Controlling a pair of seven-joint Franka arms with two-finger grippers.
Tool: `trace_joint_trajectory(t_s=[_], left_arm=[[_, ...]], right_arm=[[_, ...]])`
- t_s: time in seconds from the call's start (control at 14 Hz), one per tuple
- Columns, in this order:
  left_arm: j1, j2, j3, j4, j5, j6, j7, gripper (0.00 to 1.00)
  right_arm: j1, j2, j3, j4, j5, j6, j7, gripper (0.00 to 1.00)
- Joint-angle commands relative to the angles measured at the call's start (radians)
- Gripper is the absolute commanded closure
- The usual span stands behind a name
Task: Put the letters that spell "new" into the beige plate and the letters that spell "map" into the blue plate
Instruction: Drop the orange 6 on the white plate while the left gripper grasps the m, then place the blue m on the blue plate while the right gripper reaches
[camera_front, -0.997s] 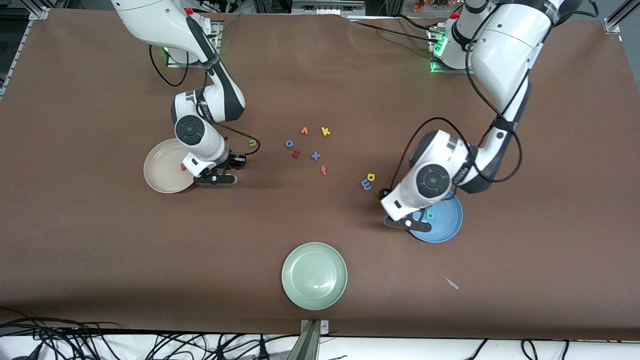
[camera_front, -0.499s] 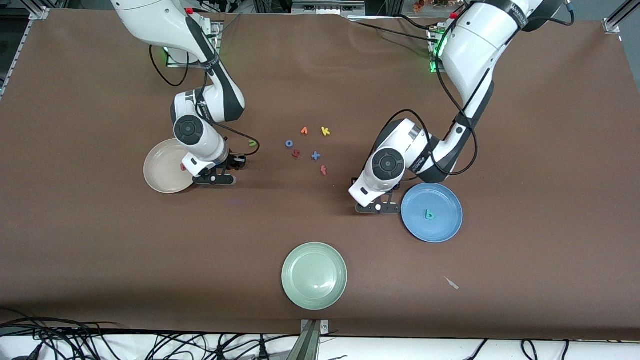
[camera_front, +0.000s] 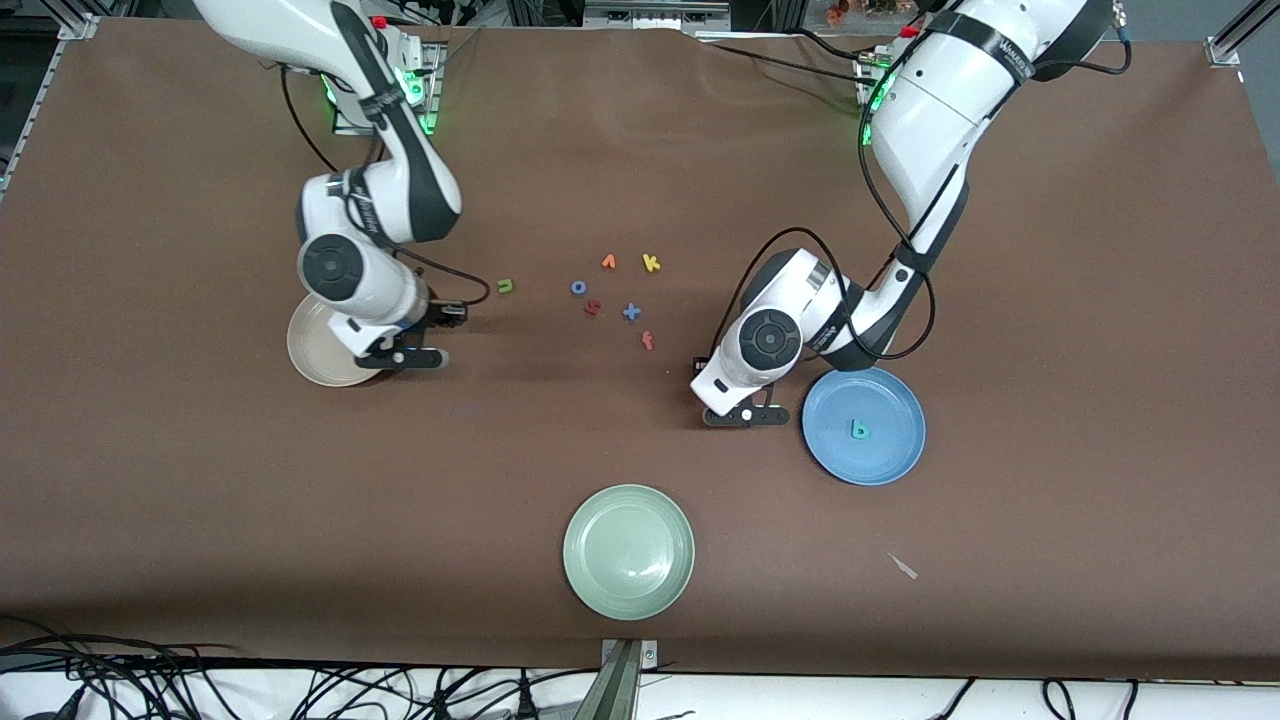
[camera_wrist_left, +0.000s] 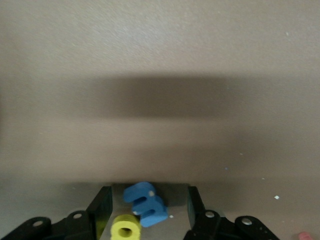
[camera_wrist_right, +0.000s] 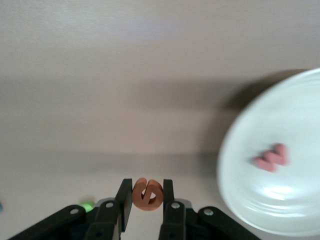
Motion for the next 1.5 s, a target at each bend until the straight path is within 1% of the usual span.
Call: trace_joint_trajectory(t_s=[0.0,0.14,0.28,0.36,0.5,0.57,0.64,0.71,0.78,0.93,1.0,1.21,1.35,1.42], left_arm=[[-0.008,-0.004,0.004,-0.005,-0.023,0.012,-0.010,0.34],[-0.008,-0.004,0.004,-0.008,-0.025,0.010,-0.010,0.36],[-0.008,-0.005,0.004,-0.022,-0.025,0.010,-0.010,0.38],[-0.008,-0.005,0.004,-0.024,-0.025,0.009,-0.009,0.40],[-0.008,-0.005,0.004,-0.022,-0.025,0.007,-0.009,0.57],[-0.003,-0.007,0.004,-0.022,-0.025,0.003,-0.010,0.69],[0.003,-0.008,0.004,-0.022,-0.025,-0.002,-0.010,0.80],[0.006,-0.013,0.004,-0.022,-0.025,-0.004,-0.010,0.84],[0.009,-0.014,0.004,-0.019,-0.025,-0.004,-0.009,0.84],[0.015,-0.022,0.004,-0.012,-0.025,-0.008,-0.007,0.84],[0.017,-0.033,0.005,-0.004,-0.023,-0.026,-0.006,0.84],[0.053,-0.105,0.005,0.016,-0.025,-0.092,0.000,0.84],[0.087,-0.140,0.007,0.016,-0.009,-0.128,0.011,0.84],[0.110,-0.149,0.007,0.015,-0.005,-0.146,0.052,0.84]], right_arm=[[0.002,-0.077,-0.069,-0.064,-0.001,-0.046,-0.143,0.87],[0.002,-0.091,-0.112,-0.113,-0.015,-0.022,-0.193,0.87],[0.002,-0.091,-0.147,-0.165,-0.016,0.052,-0.265,0.87],[0.000,-0.087,-0.155,-0.183,-0.016,0.084,-0.282,0.86],[-0.001,-0.061,-0.175,-0.188,-0.015,0.104,-0.318,0.85],[-0.001,-0.056,-0.181,-0.187,-0.015,0.104,-0.325,0.82],[-0.004,-0.055,-0.181,-0.184,-0.015,0.100,-0.327,0.68],[-0.004,-0.053,-0.181,-0.179,-0.015,0.094,-0.316,0.23],[-0.004,-0.055,-0.181,-0.173,-0.013,0.077,-0.312,0.00],[0.002,-0.065,-0.178,-0.151,-0.012,-0.006,-0.286,0.00],[0.006,-0.074,-0.170,-0.147,-0.012,-0.026,-0.245,0.00],[0.009,-0.107,-0.126,-0.159,-0.010,-0.028,-0.201,0.00],[0.009,-0.128,-0.085,-0.179,-0.008,-0.009,-0.156,0.00],[0.009,-0.128,-0.059,-0.179,-0.008,-0.006,-0.122,0.00]])
